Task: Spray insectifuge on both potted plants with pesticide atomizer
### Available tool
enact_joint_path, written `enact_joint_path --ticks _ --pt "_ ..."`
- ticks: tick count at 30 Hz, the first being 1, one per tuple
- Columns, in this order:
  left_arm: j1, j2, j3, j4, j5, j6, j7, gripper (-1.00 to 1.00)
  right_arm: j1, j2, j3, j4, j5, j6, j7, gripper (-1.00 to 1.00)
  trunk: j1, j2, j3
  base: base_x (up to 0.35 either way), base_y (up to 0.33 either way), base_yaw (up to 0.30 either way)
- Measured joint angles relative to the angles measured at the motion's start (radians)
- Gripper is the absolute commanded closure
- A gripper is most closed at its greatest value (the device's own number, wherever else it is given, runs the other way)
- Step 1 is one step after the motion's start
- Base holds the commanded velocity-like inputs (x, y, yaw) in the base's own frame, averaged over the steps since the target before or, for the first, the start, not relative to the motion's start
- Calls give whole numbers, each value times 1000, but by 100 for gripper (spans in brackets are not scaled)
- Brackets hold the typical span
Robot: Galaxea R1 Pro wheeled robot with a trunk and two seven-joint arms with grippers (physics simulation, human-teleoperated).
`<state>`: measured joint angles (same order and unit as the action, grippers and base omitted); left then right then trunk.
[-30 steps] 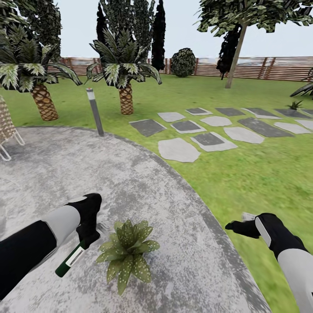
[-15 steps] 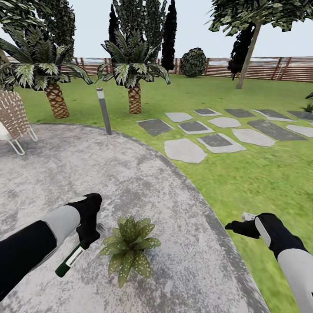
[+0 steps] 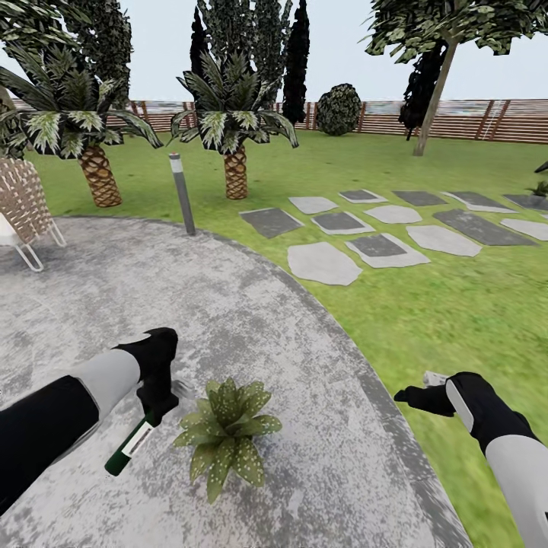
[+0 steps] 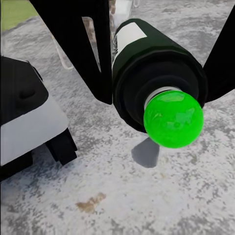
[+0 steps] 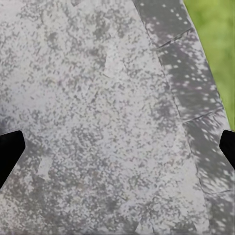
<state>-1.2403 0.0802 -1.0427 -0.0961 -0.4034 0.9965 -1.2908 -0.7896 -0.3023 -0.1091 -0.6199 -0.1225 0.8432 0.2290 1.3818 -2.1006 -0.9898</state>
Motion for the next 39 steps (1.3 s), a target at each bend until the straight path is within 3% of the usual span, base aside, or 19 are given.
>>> enact_joint_path --ticks 4,17,26,39 --pt "-6 1 -1 -1 -1 -1 -39 100 0 0 0 -2 -8 0 1 -100 0 0 0 -301 0 0" --pt "-71 -2 -6 -1 -9 0 -44 100 0 0 1 2 -3 0 0 -100 0 0 0 -342 0 0" --pt "-65 -3 4 -2 -2 -1 -46 100 0 0 -1 3 0 0 1 -100 0 0 0 -47 -2 0" --pt "-66 -2 0 -5 -2 -1 -43 100 0 0 0 4 0 -1 -1 -100 0 0 0 -164 -242 102"
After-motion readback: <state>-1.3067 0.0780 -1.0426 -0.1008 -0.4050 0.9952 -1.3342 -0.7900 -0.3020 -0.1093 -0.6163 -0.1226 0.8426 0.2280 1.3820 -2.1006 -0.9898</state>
